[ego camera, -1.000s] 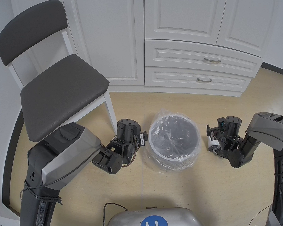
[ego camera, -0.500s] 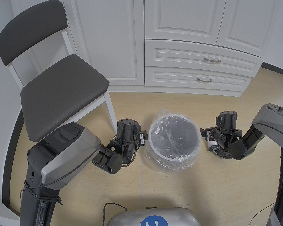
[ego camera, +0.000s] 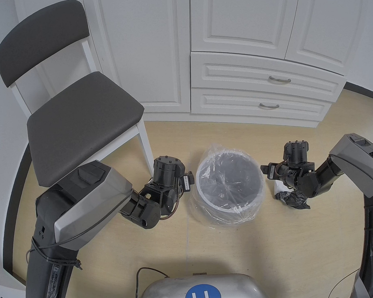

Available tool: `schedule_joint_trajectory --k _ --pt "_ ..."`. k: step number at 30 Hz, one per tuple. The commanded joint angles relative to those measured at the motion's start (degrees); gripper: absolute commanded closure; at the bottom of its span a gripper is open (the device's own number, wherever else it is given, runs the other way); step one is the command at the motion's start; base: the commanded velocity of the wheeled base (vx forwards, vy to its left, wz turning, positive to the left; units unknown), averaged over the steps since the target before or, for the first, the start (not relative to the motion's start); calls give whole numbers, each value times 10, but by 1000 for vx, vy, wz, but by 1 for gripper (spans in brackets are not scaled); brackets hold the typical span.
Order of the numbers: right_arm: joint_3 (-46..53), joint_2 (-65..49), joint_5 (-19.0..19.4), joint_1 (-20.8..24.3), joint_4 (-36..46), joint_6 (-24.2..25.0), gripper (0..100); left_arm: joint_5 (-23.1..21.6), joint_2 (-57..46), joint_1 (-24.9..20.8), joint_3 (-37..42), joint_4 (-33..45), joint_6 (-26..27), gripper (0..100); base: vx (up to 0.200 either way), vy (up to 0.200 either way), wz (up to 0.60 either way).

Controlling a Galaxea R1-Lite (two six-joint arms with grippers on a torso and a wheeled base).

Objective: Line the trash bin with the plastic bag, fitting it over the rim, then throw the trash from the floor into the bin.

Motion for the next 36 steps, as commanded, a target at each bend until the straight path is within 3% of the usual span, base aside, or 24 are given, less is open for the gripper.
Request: schedule_joint_trajectory --k 1,24,36 --pt "-4 15 0 -7 1 0 0 0 0 0 0 0 0 0 0 0 0" --pt "-61 103 11 -26 41 -2 0 0 0 1 -2 0 0 0 0 0 0" --pt "-120 166 36 -35 60 37 0 -1 -11 2 0 0 0 0 0 0 0"
